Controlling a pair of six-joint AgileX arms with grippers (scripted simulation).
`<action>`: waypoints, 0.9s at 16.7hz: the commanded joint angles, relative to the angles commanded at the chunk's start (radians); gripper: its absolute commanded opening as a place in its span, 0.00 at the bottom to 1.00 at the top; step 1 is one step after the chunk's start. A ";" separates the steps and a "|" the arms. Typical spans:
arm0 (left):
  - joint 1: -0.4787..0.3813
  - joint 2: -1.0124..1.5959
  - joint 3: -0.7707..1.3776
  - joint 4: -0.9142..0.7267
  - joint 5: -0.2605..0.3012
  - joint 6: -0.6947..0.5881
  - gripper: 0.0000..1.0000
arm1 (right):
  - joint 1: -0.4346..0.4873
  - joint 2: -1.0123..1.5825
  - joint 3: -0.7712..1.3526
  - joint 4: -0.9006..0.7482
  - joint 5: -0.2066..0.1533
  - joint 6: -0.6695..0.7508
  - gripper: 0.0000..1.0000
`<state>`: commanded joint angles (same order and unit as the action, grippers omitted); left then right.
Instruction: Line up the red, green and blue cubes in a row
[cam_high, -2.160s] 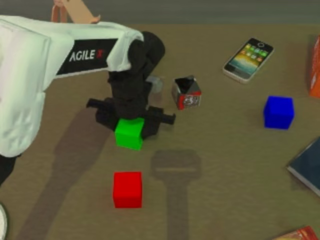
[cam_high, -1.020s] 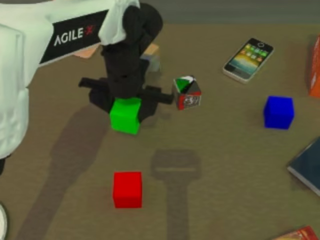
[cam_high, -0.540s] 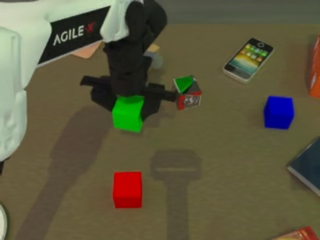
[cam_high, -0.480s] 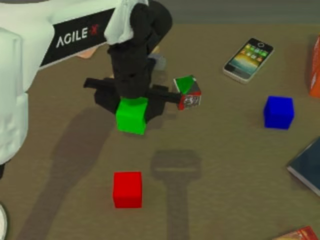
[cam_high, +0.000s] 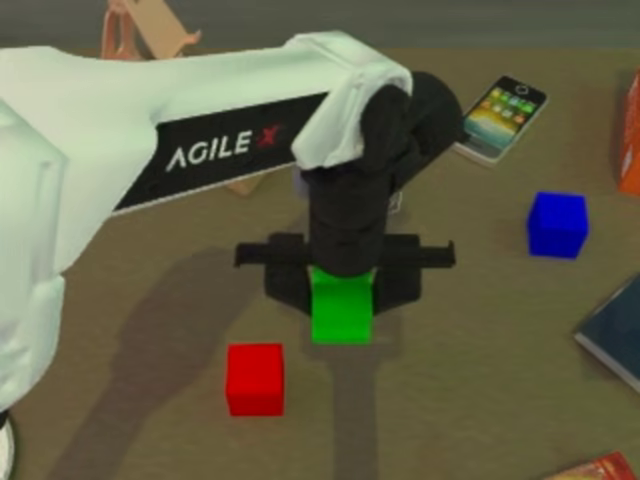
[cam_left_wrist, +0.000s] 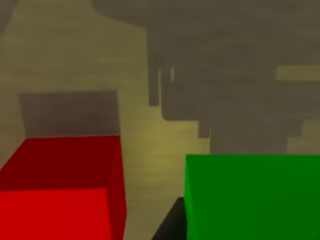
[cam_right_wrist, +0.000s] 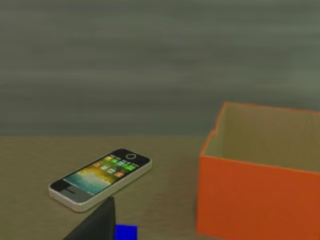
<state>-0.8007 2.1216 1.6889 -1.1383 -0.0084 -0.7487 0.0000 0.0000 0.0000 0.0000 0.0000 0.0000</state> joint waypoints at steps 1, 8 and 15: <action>-0.027 -0.017 -0.017 0.004 -0.001 -0.045 0.00 | 0.000 0.000 0.000 0.000 0.000 0.000 1.00; -0.072 -0.049 -0.047 0.013 -0.003 -0.115 0.00 | 0.000 0.000 0.000 0.000 0.000 0.000 1.00; -0.076 0.005 -0.173 0.202 -0.002 -0.114 0.00 | 0.000 0.000 0.000 0.000 0.000 0.000 1.00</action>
<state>-0.8765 2.1265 1.5155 -0.9364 -0.0109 -0.8628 0.0000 0.0000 0.0000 0.0000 0.0000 0.0000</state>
